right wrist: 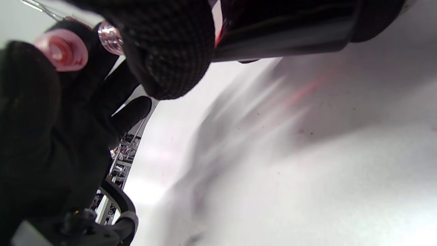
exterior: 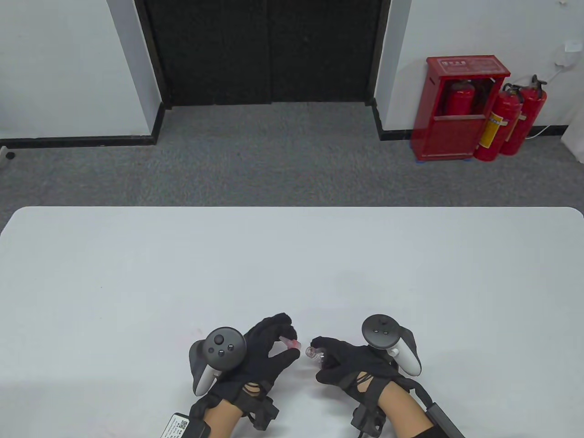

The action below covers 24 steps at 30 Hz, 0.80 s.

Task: Close soy sauce bottle by twisting cap

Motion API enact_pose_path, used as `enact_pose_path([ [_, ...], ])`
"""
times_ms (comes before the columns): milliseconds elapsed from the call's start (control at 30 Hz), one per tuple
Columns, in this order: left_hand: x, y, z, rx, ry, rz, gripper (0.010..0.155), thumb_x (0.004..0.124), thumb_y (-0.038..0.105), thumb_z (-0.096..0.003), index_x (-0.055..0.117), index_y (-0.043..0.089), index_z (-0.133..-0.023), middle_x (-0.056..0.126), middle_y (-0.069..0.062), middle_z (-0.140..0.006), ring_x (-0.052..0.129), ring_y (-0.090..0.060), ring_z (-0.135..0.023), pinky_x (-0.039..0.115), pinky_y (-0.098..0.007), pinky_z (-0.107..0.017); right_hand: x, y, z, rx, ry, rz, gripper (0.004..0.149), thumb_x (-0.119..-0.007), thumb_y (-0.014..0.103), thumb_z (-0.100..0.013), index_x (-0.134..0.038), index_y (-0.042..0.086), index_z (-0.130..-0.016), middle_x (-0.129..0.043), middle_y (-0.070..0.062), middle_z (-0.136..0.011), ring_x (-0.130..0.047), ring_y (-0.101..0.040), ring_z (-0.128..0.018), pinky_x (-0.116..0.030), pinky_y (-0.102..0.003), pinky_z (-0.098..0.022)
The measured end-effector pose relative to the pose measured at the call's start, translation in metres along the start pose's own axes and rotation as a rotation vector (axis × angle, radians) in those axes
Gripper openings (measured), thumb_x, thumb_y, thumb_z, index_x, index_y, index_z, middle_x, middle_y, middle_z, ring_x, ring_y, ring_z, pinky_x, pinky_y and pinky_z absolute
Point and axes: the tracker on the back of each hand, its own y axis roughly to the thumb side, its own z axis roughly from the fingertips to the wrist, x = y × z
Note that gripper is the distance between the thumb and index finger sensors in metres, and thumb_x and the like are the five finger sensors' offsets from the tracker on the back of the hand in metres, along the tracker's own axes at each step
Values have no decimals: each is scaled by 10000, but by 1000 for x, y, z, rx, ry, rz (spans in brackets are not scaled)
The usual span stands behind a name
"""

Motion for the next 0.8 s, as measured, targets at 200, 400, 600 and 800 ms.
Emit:
enact_pose_path([
  [200,9,2,-1,7,-47,11,619,841,622,-382,698,407,-944,640,127,-1176,641,-337,-1133,491,-668,-736,0,6,3,34,5,-19,738,-923,361,-373,-599,368,-1036,-731,-152,-1006,-676,-498,-892,-655,-687,-517],
  [400,11,3,-1,9,-44,-2,619,839,622,-384,690,411,-946,637,131,-1177,641,-337,-1134,493,-668,-735,-3,9,4,47,19,-8,738,-923,361,-373,-600,365,-1037,-733,-151,-1006,-678,-499,-891,-655,-687,-516],
  [600,13,5,-1,26,-61,-32,618,848,613,-379,701,403,-942,646,124,-1172,643,-341,-1130,492,-668,-734,-5,11,4,57,37,-11,741,-922,364,-371,-599,363,-1038,-734,-153,-1006,-679,-499,-891,-656,-686,-516],
  [800,13,4,-2,38,-73,-37,619,856,601,-379,701,402,-944,644,127,-1174,639,-338,-1135,487,-671,-737,-6,11,4,52,39,-4,737,-920,363,-376,-597,359,-1040,-733,-154,-1007,-680,-501,-890,-653,-687,-517],
])
